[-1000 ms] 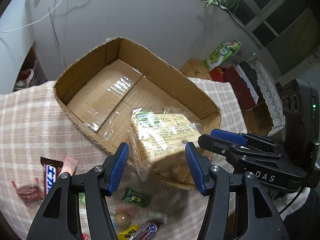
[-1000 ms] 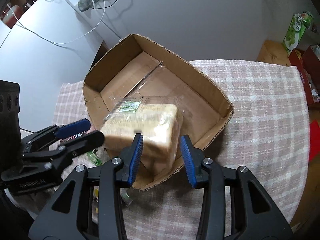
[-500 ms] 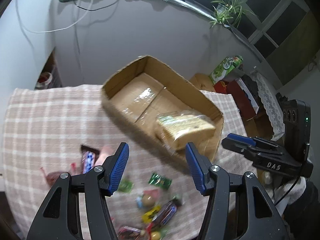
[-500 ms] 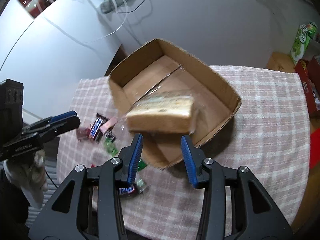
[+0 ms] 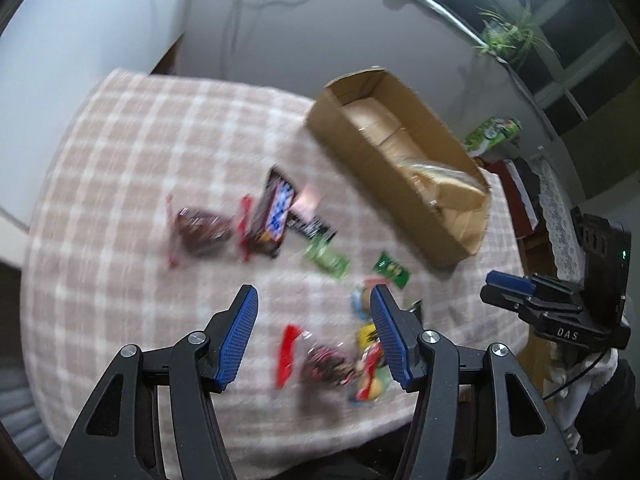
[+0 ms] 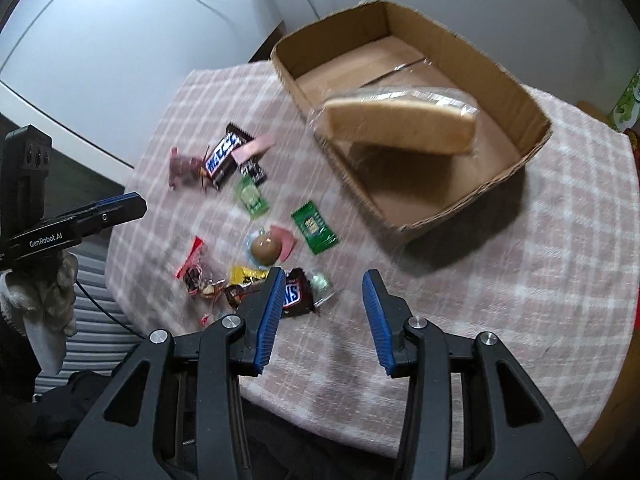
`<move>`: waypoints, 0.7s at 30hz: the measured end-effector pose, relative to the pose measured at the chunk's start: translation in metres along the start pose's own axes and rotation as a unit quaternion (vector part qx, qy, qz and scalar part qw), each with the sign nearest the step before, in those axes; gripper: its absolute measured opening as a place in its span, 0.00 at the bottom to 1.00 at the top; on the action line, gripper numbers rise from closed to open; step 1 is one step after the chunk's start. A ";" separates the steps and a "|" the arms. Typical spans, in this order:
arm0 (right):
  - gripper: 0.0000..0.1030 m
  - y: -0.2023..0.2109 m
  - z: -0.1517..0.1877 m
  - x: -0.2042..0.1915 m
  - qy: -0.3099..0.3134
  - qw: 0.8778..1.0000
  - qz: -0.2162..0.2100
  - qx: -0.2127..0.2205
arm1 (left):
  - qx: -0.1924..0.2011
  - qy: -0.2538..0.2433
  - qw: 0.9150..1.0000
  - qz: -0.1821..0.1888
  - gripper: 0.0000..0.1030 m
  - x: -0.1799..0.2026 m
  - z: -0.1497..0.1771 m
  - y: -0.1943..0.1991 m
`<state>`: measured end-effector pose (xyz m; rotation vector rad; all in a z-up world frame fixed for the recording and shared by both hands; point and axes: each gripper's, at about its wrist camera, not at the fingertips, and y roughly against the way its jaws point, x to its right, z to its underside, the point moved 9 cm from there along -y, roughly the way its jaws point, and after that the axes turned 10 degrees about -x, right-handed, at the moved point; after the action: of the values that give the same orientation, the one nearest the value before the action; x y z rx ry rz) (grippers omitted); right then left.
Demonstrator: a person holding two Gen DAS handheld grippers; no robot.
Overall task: Organize snacks
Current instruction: 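Grasp the blue-wrapped chocolate bar with the left gripper while the right grasps a green candy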
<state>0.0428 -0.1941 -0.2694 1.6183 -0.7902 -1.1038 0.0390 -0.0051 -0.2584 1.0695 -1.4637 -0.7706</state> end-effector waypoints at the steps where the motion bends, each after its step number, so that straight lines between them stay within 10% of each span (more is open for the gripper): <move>1: 0.41 -0.003 -0.001 -0.003 -0.001 1.000 -0.003 -0.001 | 0.000 0.005 1.000 -0.005 0.55 -0.005 0.003 -0.002; 21: 0.26 -0.061 -0.031 -0.037 0.055 0.997 0.033 -0.032 | 0.017 -0.082 0.993 -0.086 0.45 -0.003 -0.032 -0.033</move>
<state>0.0574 -0.1319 -0.3140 1.5744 -0.7225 -0.9758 0.0765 -0.0118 -0.2837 1.1918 -1.5417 -0.9782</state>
